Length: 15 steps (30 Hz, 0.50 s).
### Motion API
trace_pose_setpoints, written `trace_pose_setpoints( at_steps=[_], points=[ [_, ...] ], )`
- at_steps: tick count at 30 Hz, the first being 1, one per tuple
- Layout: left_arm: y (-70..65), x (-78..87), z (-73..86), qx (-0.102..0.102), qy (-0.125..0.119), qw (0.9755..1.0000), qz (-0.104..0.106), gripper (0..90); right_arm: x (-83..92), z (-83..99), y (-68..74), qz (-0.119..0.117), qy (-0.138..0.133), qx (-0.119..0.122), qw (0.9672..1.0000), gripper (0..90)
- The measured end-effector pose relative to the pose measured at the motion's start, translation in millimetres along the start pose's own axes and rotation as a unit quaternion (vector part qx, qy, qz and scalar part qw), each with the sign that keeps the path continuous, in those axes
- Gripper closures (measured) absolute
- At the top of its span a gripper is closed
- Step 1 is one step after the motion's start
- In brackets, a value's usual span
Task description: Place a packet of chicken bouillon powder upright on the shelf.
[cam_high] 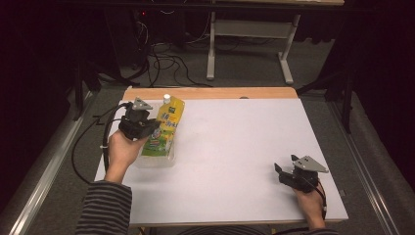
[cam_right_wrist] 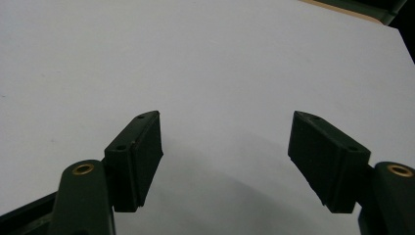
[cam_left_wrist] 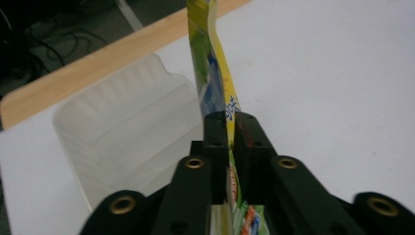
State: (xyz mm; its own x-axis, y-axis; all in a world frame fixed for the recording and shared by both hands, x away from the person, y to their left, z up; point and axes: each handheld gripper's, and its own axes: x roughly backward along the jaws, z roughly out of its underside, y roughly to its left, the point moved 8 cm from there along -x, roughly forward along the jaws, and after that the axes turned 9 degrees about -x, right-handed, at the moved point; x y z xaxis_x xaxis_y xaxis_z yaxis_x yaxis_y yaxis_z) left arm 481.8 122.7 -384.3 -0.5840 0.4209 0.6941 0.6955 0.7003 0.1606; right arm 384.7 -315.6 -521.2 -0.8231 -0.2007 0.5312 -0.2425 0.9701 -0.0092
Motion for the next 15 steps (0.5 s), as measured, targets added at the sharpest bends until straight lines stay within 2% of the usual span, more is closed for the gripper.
trace_pose_setpoints(
  at_steps=[6,9,12,14,15],
  points=[
    [-2.4,-18.6,-1.7,0.017,0.041,0.9988,0.022,74.8,-0.1,0.0,0.1,0.001,0.000,-0.001,1.0000,29.0],
    [-3.7,-29.9,-0.5,0.028,0.070,0.9968,0.028,74.3,0.0,0.1,-0.1,0.000,0.001,-0.001,1.0000,29.0],
    [-3.4,-36.9,1.6,0.025,0.096,0.9948,0.021,77.5,-0.1,-0.1,-0.2,-0.001,-0.001,-0.002,1.0000,29.0],
    [-4.8,-37.1,0.8,0.023,0.097,0.9947,0.022,83.2,0.2,-0.3,-0.4,-0.001,-0.002,-0.001,1.0000,29.0],
    [-5.2,-36.8,0.8,0.019,0.098,0.9948,0.018,83.2,0.2,-0.3,-0.4,-0.001,-0.002,-0.001,1.0000,29.0]
  ],
)
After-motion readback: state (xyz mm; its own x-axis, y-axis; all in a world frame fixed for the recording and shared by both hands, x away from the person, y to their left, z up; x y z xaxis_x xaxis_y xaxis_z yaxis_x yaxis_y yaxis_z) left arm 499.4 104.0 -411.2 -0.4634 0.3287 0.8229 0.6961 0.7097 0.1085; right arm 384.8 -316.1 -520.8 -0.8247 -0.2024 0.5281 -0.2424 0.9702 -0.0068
